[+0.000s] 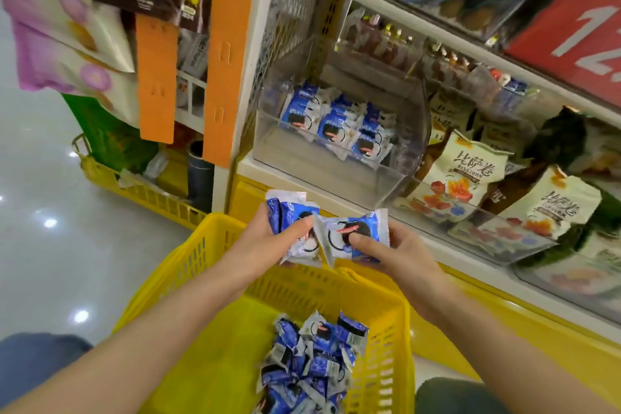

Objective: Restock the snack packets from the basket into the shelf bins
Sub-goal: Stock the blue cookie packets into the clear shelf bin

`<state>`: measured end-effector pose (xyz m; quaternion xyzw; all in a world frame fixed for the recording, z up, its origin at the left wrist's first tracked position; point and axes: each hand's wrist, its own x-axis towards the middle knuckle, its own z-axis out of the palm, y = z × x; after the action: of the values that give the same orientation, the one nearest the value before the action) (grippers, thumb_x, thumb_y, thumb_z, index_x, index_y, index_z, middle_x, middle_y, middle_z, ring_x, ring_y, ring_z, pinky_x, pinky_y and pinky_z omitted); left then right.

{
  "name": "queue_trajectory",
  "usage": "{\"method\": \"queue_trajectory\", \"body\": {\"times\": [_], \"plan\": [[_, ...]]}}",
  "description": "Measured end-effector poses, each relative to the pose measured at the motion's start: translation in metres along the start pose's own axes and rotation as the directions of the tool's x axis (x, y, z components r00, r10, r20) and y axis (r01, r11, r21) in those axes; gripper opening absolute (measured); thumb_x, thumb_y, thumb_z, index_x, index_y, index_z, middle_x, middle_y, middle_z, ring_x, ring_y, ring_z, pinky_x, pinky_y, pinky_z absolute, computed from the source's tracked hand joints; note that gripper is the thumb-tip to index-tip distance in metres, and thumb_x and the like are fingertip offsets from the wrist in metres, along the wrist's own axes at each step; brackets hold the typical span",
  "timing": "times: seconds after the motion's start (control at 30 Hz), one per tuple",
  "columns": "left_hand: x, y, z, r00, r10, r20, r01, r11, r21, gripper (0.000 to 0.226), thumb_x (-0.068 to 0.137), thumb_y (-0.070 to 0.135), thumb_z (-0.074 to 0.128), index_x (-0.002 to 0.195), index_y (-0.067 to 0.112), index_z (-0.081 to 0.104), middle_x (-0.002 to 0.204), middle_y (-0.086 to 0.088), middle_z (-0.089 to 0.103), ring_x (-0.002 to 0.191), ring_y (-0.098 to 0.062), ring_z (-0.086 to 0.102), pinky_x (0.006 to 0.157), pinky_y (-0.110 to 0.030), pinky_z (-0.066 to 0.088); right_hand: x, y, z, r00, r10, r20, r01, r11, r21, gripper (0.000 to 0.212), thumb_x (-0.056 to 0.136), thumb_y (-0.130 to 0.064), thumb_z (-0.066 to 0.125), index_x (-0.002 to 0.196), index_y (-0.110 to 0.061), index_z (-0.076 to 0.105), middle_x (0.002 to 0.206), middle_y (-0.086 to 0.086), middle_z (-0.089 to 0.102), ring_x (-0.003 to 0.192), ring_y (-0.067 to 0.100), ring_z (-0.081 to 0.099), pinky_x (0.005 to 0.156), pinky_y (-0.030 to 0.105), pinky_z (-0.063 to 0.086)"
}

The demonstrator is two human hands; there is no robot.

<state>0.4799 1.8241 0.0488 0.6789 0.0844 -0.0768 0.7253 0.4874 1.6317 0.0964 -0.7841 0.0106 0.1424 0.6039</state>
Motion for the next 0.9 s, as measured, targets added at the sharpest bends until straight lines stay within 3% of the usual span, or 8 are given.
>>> {"method": "queue_trajectory", "body": {"times": [0.07,0.17,0.37,0.5,0.6,0.7,0.77,0.9], "plan": [[0.005,0.008,-0.003,1.000,0.015,-0.016,-0.016,0.999,-0.037,0.048,0.080,0.046,0.064,0.123,0.034,0.045,0.117,0.008,0.061,0.106,-0.015,0.060,0.091,-0.040,0.051,0.010,-0.015,0.005,1.000,-0.022,0.007,0.022,0.999,-0.050,0.033,0.068,-0.034,0.072,0.098,-0.024,0.062,0.087,-0.010,0.074,0.080,0.006,0.070,0.062,0.014,0.052],[0.011,0.019,-0.010,0.997,0.054,-0.053,-0.059,0.994,-0.096,0.050,0.082,0.044,0.062,0.126,0.032,0.042,0.120,0.009,0.059,0.104,-0.009,0.059,0.075,-0.020,0.053,0.023,-0.035,0.013,0.997,-0.037,0.065,0.045,0.992,-0.116,0.043,0.064,-0.039,0.072,0.103,-0.024,0.062,0.093,-0.006,0.073,0.083,0.006,0.069,0.066,0.017,0.053],[0.020,0.036,-0.020,0.991,0.088,-0.101,-0.111,0.960,-0.255,0.046,0.087,0.037,0.059,0.129,0.031,0.041,0.110,0.006,0.065,0.085,-0.007,0.069,0.064,-0.024,0.058,0.050,-0.064,0.027,0.984,-0.025,0.175,0.012,0.997,0.074,0.048,0.066,-0.027,0.073,0.110,-0.013,0.060,0.106,0.003,0.072,0.102,0.015,0.066,0.091,0.030,0.051],[0.027,0.047,-0.030,0.982,0.113,-0.149,-0.154,0.942,-0.299,0.050,0.085,0.035,0.061,0.130,0.027,0.041,0.110,0.005,0.064,0.083,-0.007,0.069,0.065,-0.025,0.058,0.064,-0.076,0.038,0.974,-0.015,0.227,-0.055,0.952,0.302,0.040,0.078,-0.019,0.066,0.115,-0.006,0.057,0.109,0.013,0.070,0.100,0.024,0.068,0.076,0.031,0.057],[0.034,0.052,-0.035,0.977,0.105,-0.186,-0.161,0.934,-0.318,0.053,0.084,0.032,0.063,0.131,0.025,0.039,0.111,0.003,0.062,0.077,-0.004,0.067,0.059,-0.020,0.057,0.082,-0.096,0.038,0.994,-0.097,0.058,0.075,0.950,0.303,0.039,0.075,-0.020,0.067,0.111,-0.011,0.059,0.097,0.005,0.073,0.085,0.014,0.069,0.072,0.028,0.058],[0.041,0.054,-0.038,0.965,0.115,-0.234,-0.189,0.927,-0.324,0.058,0.084,0.029,0.064,0.135,0.022,0.036,0.115,0.002,0.059,0.067,0.006,0.065,0.050,-0.011,0.050,0.109,-0.119,0.026,0.978,-0.170,-0.121,0.185,0.975,0.122,0.041,0.077,-0.013,0.070,0.116,-0.008,0.058,0.096,0.005,0.073,0.078,0.011,0.069,0.065,0.020,0.055],[0.045,0.053,-0.040,0.960,0.117,-0.256,-0.197,0.928,-0.317,0.059,0.084,0.028,0.064,0.135,0.021,0.036,0.114,0.003,0.057,0.064,0.010,0.063,0.048,-0.008,0.046,0.131,-0.124,0.011,0.955,-0.212,-0.208,0.173,0.966,-0.193,0.043,0.080,-0.014,0.071,0.120,-0.007,0.056,0.105,0.008,0.070,0.081,0.012,0.067,0.065,0.016,0.052],[0.055,0.049,-0.039,0.961,0.103,-0.255,-0.181,0.934,-0.307,0.055,0.083,0.030,0.066,0.130,0.021,0.040,0.115,0.000,0.060,0.074,-0.001,0.064,0.050,-0.010,0.048,0.163,-0.122,-0.018,0.921,-0.377,-0.097,0.130,0.531,-0.837,0.043,0.078,-0.018,0.074,0.116,-0.006,0.059,0.110,0.010,0.064,0.095,0.019,0.059,0.084,0.027,0.047]]}}
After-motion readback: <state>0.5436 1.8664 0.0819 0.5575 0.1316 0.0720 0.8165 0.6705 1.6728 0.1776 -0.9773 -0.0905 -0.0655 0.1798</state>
